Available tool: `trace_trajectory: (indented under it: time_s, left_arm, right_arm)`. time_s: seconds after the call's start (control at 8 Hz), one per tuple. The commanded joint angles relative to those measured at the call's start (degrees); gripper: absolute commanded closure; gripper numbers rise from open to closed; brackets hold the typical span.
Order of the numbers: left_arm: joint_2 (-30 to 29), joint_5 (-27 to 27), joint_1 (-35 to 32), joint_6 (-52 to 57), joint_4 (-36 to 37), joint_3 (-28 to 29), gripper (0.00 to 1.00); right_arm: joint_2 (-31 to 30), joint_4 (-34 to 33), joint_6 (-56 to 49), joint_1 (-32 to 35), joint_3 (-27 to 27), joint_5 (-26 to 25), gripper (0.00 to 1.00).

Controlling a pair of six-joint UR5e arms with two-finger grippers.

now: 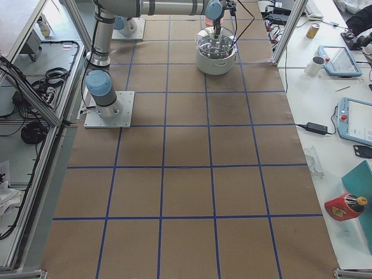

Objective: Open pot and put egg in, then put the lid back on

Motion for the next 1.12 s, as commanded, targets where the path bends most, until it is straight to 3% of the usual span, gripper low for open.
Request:
trace_trajectory:
  time_s: [0.0,0.25,1.0]
  left_arm:
    - [-0.1,-0.3,0.3,0.0,0.3,-0.8,0.00]
    - [-0.2,-2.6,0.3,-0.9,0.3,-0.9,0.00]
    - [0.2,-1.5,-0.2,-0.1,2.7,-0.8,0.00]
  right_arm:
    - [1.2,-0.4,-0.3,0.3,0.3,-0.5,1.00]
    - [1.5,-0.1,-0.6,0.3,0.7,-1.6,1.00]
    - [2.2,0.0,-0.8,0.3,0.8,-2.0,1.00]
